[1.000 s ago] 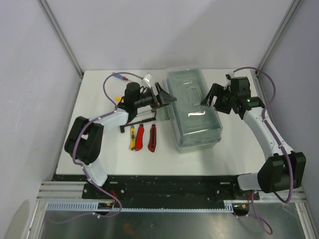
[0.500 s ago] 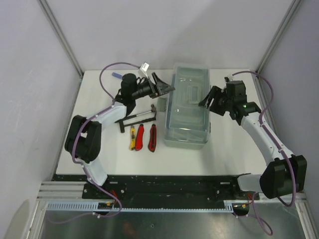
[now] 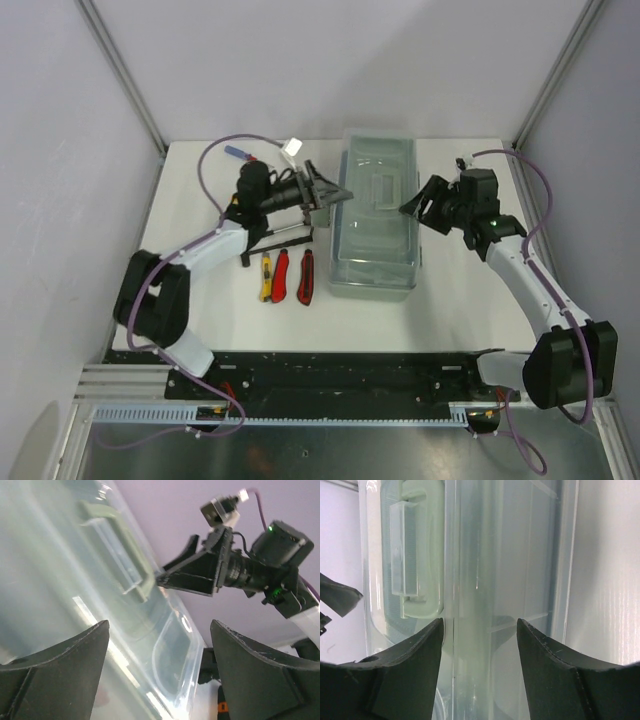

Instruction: Pack the tool kit

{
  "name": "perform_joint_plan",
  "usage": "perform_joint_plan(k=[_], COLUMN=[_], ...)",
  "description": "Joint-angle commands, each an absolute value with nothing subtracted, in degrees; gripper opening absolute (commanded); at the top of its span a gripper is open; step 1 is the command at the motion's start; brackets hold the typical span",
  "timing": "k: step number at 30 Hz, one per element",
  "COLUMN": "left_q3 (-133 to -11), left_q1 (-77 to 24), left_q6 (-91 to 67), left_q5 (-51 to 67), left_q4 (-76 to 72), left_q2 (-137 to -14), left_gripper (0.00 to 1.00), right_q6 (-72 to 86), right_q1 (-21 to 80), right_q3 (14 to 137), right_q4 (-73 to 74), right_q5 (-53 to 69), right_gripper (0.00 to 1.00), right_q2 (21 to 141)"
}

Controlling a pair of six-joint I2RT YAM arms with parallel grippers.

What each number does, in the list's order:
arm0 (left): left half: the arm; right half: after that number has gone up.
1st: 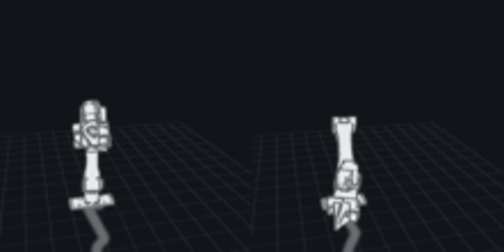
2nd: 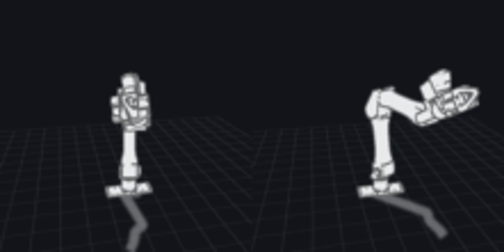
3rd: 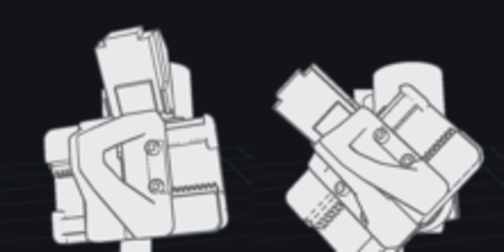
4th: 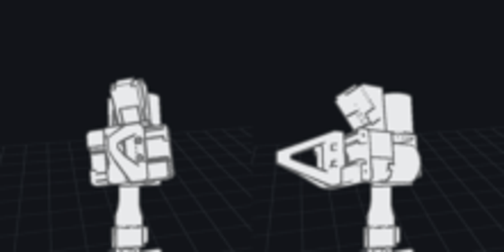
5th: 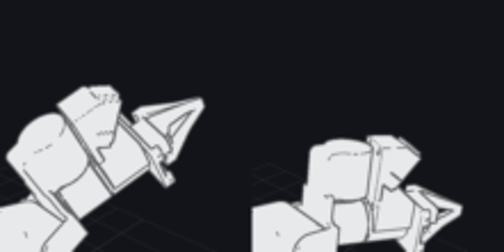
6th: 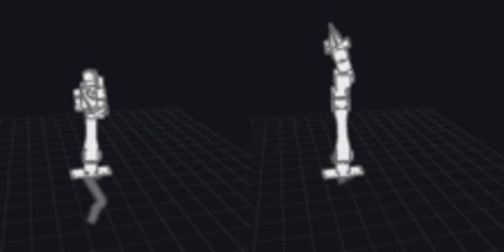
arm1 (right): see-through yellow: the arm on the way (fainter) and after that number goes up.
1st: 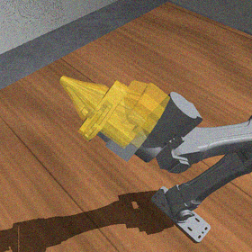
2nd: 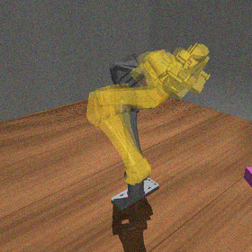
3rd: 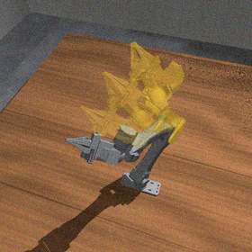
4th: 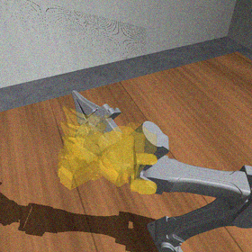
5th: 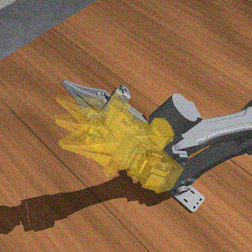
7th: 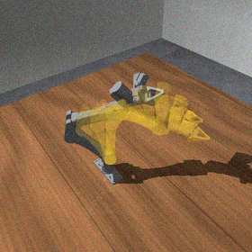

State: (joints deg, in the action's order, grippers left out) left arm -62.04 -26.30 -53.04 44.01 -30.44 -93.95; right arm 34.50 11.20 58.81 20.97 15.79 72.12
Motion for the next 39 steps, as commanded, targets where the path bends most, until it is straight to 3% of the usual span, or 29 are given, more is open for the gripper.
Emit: perform_joint_plan(k=[1, 9, 21, 31, 39], left_q3=[-57.0, -50.8, -49.4, -42.3, -39.3], left_q1=[-21.5, -20.1, -20.2, -19.8, -19.8], left_q6=[-52.4, -57.4, -56.6, -70.1, -87.3], left_q5=[39.2, 39.8, 41.8, 45.2, 45.3], left_q4=[-30.0, -27.0, -28.7, -57.8, -83.7], left_q2=[-85.7, -86.3, -94.3, -101.7, -110.9], left_gripper=[0.87, 0.80, 0.93, 0.91, 0.71], right_q6=[32.1, 32.0, 32.8, 34.0, 34.3], right_q1=[9.8, 8.4, 8.4, 9.4, 10.2], right_q3=[56.4, 56.4, 56.4, 56.4, 56.4], right_q4=[30.8, 32.2, 32.8, 30.9, 30.6], right_q5=[15.7, 14.6, 13.8, 14.8, 14.4], right_gripper=[0.49, 0.48, 0.48, 0.49, 0.49], right_q2=[71.2, 73.2, 74.1, 73.1, 73.0])
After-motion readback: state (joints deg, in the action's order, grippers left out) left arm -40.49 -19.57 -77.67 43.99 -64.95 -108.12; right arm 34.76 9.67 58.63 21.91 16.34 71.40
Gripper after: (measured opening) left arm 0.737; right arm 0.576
